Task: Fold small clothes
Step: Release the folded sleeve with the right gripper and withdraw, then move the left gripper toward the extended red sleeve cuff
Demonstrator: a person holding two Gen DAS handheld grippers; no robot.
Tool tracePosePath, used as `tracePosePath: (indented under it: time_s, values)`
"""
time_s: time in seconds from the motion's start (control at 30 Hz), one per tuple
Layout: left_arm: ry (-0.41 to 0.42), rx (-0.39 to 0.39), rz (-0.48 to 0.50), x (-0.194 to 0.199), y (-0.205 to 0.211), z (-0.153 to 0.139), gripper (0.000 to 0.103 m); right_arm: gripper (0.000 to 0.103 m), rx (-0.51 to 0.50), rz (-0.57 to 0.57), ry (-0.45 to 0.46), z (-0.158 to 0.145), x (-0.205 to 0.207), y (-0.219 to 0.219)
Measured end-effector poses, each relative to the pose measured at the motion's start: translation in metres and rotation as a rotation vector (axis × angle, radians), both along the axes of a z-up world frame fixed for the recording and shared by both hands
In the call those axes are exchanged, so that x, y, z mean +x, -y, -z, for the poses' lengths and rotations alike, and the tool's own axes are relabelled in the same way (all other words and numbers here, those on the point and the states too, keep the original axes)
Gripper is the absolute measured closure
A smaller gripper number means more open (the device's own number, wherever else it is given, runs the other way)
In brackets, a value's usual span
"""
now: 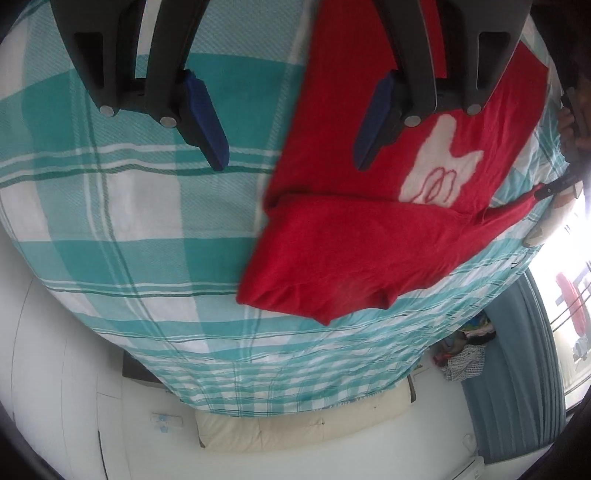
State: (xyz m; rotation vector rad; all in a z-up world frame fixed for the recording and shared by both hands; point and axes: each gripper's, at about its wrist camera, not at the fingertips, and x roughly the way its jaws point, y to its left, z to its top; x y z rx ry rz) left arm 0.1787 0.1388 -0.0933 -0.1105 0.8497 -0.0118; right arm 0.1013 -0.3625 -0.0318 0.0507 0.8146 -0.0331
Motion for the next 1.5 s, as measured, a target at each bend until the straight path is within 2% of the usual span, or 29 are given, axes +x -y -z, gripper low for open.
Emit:
tracePosePath:
  time_s: [0.17, 0.2, 0.27, 0.33, 0.6, 0.83, 1.1, 1.27, 1.4, 1.5]
  values:
    - [0.007, 0.026, -0.01, 0.0, 0.002, 0.005, 0.001, 0.032, -0.085, 0.077, 0.11, 0.004, -0.051, 0.017]
    - [0.008, 0.028, -0.013, 0.0, 0.002, 0.005, 0.001, 0.029, -0.093, 0.102, 0.105, 0.005, -0.053, 0.018]
    - [0.012, 0.027, -0.017, 0.0, 0.002, 0.005, 0.001, 0.029, -0.065, 0.089, 0.143, 0.0, -0.054, 0.017]
    - [0.02, 0.03, -0.018, 0.0, 0.002, 0.005, 0.001, 0.029, -0.085, 0.086, 0.171, -0.004, -0.05, 0.015]
    - [0.033, 0.04, -0.01, 0.003, 0.006, 0.005, 0.001, 0.028, -0.147, 0.056, 0.167, 0.004, -0.043, 0.002]
    - [0.037, 0.041, 0.002, 0.003, 0.008, 0.004, 0.001, 0.028, -0.137, 0.066, 0.158, 0.007, -0.042, 0.004]
    - [0.033, -0.013, -0.003, 0.001, -0.002, -0.002, 0.001, 0.028, -0.126, 0.081, 0.155, 0.009, -0.043, 0.008]
    - [0.013, -0.09, -0.029, 0.001, -0.043, -0.019, 0.001, 0.028, -0.122, 0.076, 0.161, 0.007, -0.044, 0.009]
    - [-0.017, -0.112, -0.138, 0.012, -0.114, -0.032, 0.001, 0.028, -0.108, 0.07, 0.161, 0.005, -0.044, 0.009]
    - [-0.094, -0.157, -0.236, 0.026, -0.172, -0.023, 0.001, 0.028, -0.107, 0.065, 0.174, 0.001, -0.045, 0.007]
